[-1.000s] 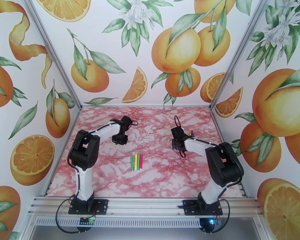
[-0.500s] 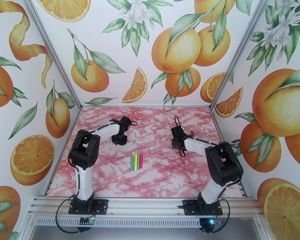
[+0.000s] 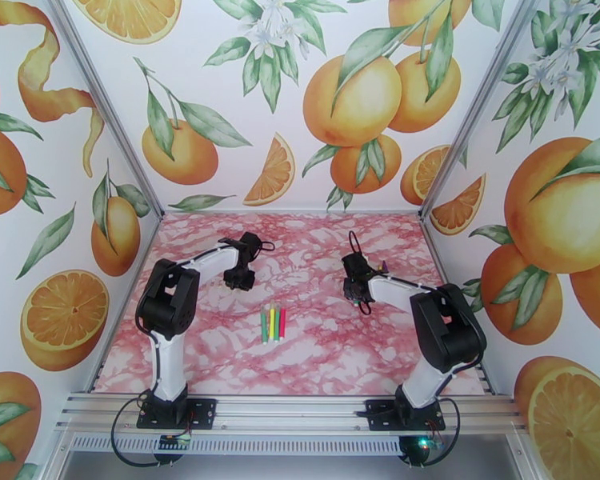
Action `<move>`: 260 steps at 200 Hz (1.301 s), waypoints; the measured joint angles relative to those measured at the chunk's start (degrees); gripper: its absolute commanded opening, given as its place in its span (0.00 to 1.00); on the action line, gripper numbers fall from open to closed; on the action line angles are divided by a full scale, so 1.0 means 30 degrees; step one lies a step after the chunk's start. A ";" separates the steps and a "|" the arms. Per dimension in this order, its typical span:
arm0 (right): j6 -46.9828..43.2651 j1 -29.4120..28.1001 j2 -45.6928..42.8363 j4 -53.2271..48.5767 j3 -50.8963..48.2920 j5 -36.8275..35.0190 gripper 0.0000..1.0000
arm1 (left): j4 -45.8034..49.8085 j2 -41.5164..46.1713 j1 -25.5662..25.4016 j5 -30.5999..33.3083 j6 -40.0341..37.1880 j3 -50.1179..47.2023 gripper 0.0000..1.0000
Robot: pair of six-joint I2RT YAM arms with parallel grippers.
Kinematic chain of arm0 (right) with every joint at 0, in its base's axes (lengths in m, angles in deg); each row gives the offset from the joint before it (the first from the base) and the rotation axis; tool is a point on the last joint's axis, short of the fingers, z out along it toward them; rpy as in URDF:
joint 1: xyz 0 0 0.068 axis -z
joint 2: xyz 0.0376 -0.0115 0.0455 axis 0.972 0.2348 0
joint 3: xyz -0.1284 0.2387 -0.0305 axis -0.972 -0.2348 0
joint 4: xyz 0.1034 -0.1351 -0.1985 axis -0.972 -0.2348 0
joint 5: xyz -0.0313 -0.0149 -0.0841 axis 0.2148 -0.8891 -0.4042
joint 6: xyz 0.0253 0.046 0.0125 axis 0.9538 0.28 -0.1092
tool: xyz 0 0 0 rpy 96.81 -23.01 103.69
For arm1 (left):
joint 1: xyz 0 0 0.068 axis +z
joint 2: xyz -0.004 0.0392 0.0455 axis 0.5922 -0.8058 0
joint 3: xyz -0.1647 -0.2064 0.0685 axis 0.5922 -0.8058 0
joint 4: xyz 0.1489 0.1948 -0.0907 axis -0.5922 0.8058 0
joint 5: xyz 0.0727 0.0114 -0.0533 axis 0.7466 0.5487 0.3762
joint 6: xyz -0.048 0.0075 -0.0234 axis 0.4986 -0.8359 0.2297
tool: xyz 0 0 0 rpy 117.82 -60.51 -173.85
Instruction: Open the pen caps
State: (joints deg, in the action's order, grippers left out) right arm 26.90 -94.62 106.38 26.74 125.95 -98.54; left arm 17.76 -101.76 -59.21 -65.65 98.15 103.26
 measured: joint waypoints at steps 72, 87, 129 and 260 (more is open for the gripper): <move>-0.1333 -0.0080 -0.3257 -0.0051 -0.0189 0.1348 0.45 | -0.0874 0.2747 0.0007 -0.0415 -0.0066 -0.0211 0.42; -0.1552 -0.0204 -0.3985 0.0211 -0.0284 0.1953 0.47 | -0.1311 0.3322 0.0007 -0.0605 -0.0131 -0.0474 0.49; -0.2004 -0.1763 -0.4794 0.0481 -0.0255 0.3118 0.48 | -0.2739 0.4473 0.0007 -0.1392 -0.0146 -0.1654 0.60; -0.2055 -0.7169 -0.2703 0.0787 0.1239 0.5034 0.49 | -0.7584 0.7665 0.1982 -0.5013 0.0510 -0.5442 0.66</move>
State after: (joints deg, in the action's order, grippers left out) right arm 20.73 -116.12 98.27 29.10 129.67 -83.44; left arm -5.00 -78.77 -53.26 -80.68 99.68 86.93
